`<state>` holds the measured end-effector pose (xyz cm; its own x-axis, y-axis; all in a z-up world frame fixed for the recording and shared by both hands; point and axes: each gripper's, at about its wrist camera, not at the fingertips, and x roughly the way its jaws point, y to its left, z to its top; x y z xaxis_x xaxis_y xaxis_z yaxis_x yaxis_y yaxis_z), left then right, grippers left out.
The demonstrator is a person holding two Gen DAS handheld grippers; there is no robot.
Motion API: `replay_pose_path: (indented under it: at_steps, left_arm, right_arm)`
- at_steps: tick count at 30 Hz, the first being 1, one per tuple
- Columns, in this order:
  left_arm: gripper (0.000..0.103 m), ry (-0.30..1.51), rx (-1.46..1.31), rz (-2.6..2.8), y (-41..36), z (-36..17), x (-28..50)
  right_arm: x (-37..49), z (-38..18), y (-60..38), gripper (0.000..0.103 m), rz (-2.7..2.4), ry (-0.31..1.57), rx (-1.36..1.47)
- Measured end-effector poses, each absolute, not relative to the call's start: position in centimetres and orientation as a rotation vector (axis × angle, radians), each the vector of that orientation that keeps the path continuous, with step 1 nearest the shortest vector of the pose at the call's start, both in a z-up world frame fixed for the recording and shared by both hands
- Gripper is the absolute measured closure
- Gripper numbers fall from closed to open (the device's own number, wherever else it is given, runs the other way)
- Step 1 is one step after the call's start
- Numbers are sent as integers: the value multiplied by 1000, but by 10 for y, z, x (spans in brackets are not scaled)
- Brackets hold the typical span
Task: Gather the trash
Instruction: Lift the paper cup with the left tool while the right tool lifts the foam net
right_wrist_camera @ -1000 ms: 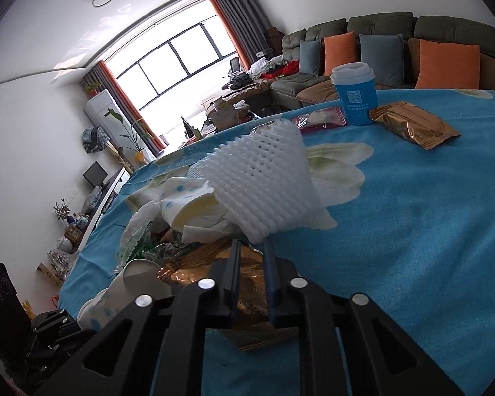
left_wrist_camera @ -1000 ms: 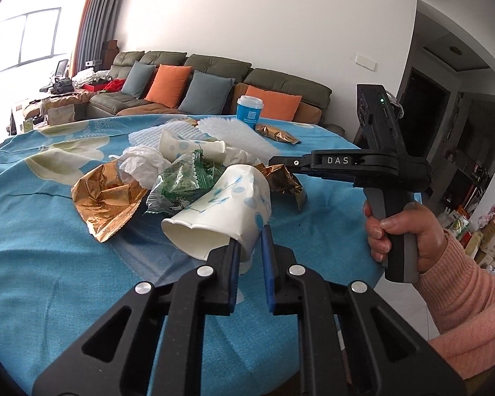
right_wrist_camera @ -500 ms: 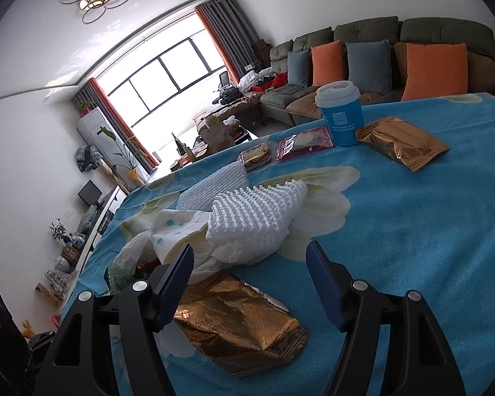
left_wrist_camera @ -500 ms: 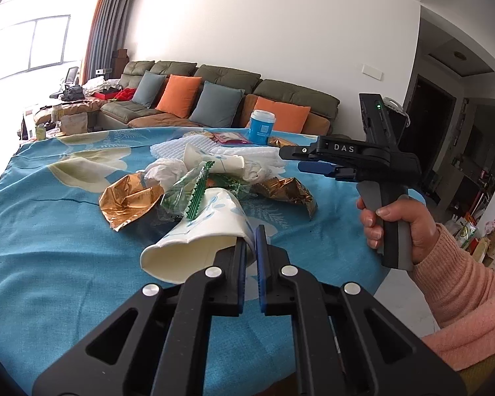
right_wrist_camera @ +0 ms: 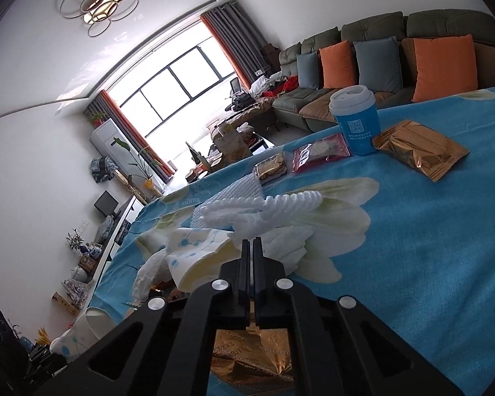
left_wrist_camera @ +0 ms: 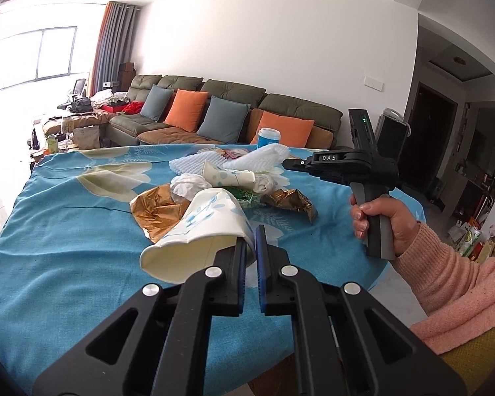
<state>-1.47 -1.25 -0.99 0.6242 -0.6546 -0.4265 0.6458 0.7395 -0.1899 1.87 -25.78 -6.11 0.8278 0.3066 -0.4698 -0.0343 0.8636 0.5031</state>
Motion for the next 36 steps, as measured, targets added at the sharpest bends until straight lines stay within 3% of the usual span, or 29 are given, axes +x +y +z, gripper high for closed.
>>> replay_pose_path:
  at_steps: [9, 11, 12, 13, 17, 18, 21, 22, 36]
  left_arm:
    - [97, 450, -39, -651, 23, 3, -15]
    - [97, 451, -40, -627, 30, 2, -13]
    - [97, 452, -40, -614, 32, 2, -11]
    - [97, 454, -42, -602, 35, 2, -9]
    - [97, 453, -50, -550, 51, 2, -5]
    - [97, 455, -53, -534, 56, 1, -4]
    - [97, 464, -62, -493, 65, 0, 0]
    - [97, 465, -64, -481, 68, 0, 0]
    - [97, 446, -73, -278, 141, 10, 5]
  right_arm:
    - [4, -41, -243, 100, 188, 530, 398]
    - [6, -43, -250, 82, 141, 533, 416]
    - [7, -46, -254, 52, 108, 544, 430]
    - [7, -52, -258, 40, 90, 552, 453]
    - [26, -71, -277, 40, 117, 618, 580]
    - [31, -77, -280, 46, 137, 636, 613]
    - [38, -85, -278, 88, 201, 662, 650]
    - [37, -85, -275, 92, 209, 657, 642]
    - [1, -1, -201, 94, 361, 449, 364]
